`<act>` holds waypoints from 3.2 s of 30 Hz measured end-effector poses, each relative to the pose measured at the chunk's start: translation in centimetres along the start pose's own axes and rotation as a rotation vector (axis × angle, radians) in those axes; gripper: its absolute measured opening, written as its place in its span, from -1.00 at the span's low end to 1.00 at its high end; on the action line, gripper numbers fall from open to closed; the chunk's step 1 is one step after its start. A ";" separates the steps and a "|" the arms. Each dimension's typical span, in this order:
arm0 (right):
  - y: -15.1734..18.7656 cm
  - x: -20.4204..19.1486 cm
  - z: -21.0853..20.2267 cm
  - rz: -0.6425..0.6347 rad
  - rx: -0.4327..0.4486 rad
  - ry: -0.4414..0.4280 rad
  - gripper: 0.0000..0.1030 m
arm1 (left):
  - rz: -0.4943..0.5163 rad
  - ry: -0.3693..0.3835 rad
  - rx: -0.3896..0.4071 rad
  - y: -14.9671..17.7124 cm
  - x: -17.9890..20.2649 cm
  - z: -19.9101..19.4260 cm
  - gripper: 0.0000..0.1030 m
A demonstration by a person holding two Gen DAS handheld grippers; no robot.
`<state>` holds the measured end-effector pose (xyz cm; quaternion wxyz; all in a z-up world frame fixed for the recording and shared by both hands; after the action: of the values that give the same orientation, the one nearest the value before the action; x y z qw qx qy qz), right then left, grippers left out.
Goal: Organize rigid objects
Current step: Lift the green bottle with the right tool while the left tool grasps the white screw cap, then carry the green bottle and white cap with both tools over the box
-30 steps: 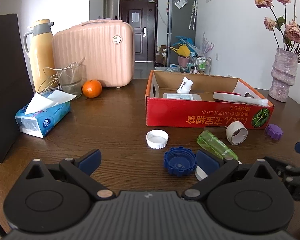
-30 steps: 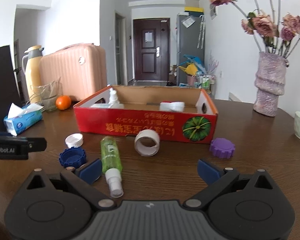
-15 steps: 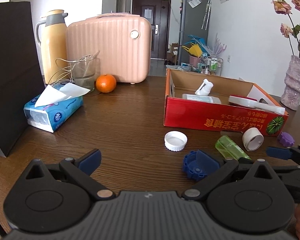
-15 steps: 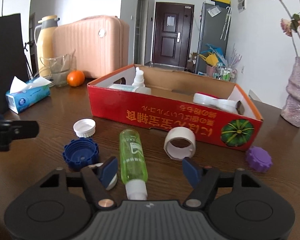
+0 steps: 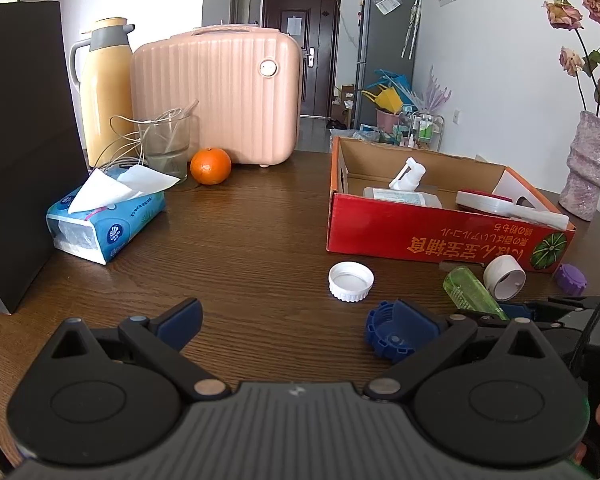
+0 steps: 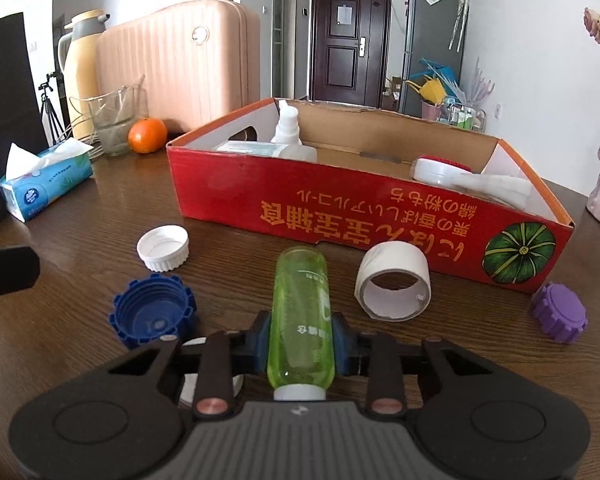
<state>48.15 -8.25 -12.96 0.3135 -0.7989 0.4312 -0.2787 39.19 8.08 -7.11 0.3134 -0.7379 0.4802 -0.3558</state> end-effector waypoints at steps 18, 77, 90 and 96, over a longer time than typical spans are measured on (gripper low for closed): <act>0.2 1.8 -4.4 0.066 0.127 0.005 -0.41 | 0.003 -0.003 -0.010 0.2 0.0 0.3 1.00; 3.3 7.3 -8.0 0.195 0.173 0.110 -0.42 | 0.053 -0.103 -0.212 -0.9 4.6 13.1 0.33; 3.3 7.3 -8.1 0.193 0.181 0.112 -0.42 | 0.063 -0.049 -0.148 -1.4 5.3 11.0 -0.20; 3.3 7.2 -8.3 0.192 0.189 0.110 -0.42 | 0.081 -0.005 -0.064 -2.2 6.1 8.0 -0.20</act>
<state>43.91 -18.01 -8.75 0.3884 -0.7043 0.4940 -0.3303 48.64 4.10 -8.37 0.3049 -0.7283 0.5202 -0.3256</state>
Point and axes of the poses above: each gripper's, at about its wrist camera, not at the fingertips, and z roughly the way its jaws point, x to its right, y to its underside, the point moved 6 cm from there along z, roughly the way its jaws point, and after that the axes turned 13 degrees about -z, right-handed, at the moved point
